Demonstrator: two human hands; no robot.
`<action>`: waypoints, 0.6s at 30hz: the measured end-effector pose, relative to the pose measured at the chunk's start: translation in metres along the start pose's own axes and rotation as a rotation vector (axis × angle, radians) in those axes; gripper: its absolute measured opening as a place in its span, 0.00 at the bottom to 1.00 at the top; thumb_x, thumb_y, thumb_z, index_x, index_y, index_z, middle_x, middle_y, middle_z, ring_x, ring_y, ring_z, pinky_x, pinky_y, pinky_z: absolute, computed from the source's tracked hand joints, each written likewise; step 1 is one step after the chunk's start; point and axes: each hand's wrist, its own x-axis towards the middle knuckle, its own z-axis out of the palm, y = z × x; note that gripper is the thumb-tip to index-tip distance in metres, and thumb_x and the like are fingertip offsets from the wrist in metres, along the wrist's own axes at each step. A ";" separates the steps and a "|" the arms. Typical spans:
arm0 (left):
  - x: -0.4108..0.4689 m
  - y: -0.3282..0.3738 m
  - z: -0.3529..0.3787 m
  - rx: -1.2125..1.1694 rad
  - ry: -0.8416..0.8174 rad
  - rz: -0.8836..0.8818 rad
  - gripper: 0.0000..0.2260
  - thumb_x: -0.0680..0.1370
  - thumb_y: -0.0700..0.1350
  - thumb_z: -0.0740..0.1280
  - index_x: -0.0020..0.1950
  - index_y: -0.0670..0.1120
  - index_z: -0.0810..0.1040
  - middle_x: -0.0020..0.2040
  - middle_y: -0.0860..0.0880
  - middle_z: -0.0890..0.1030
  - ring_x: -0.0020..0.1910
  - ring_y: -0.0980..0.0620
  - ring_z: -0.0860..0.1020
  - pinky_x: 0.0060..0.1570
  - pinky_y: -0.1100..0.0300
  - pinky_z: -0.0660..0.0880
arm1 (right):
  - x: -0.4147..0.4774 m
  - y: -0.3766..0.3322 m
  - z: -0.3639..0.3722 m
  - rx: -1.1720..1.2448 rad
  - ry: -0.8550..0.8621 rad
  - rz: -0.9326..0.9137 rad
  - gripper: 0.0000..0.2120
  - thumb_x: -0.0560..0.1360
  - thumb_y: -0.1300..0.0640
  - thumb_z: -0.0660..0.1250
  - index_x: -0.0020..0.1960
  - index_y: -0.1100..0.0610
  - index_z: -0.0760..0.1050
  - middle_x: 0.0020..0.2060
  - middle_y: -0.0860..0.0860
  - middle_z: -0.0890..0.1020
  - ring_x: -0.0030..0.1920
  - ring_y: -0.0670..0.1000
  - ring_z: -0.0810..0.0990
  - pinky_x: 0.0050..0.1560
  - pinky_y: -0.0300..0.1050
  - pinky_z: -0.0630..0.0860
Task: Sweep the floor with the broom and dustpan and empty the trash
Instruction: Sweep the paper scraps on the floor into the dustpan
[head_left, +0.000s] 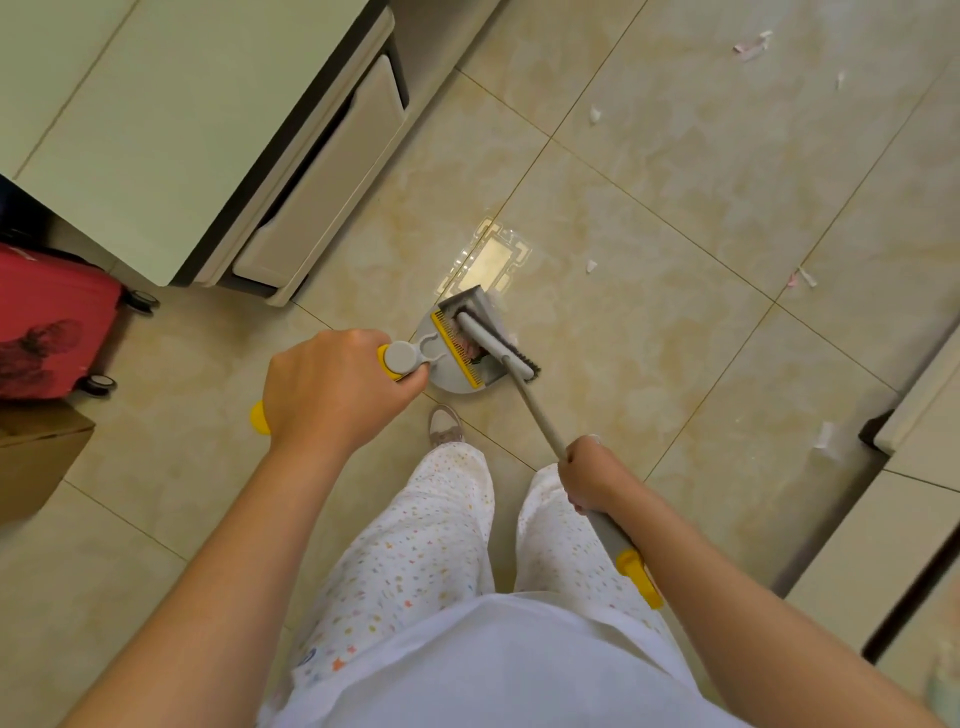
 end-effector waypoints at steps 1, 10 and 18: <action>0.001 -0.001 -0.001 -0.001 0.003 -0.002 0.23 0.72 0.63 0.65 0.28 0.46 0.71 0.23 0.51 0.71 0.23 0.50 0.68 0.25 0.64 0.58 | -0.005 0.002 0.001 -0.021 -0.006 0.006 0.07 0.77 0.64 0.58 0.41 0.60 0.63 0.41 0.57 0.76 0.39 0.56 0.76 0.43 0.48 0.80; -0.001 -0.007 0.001 -0.022 -0.006 0.014 0.22 0.72 0.62 0.65 0.27 0.47 0.70 0.23 0.51 0.72 0.25 0.48 0.71 0.26 0.64 0.60 | -0.049 0.017 -0.027 0.489 -0.025 -0.013 0.14 0.79 0.66 0.54 0.52 0.77 0.72 0.33 0.58 0.70 0.24 0.50 0.66 0.19 0.34 0.65; 0.000 -0.026 -0.008 -0.017 -0.031 0.010 0.22 0.72 0.63 0.65 0.28 0.47 0.71 0.24 0.51 0.72 0.26 0.49 0.72 0.26 0.64 0.62 | -0.017 0.003 -0.037 0.447 0.128 0.016 0.08 0.80 0.64 0.54 0.44 0.63 0.69 0.30 0.57 0.71 0.26 0.53 0.68 0.26 0.41 0.68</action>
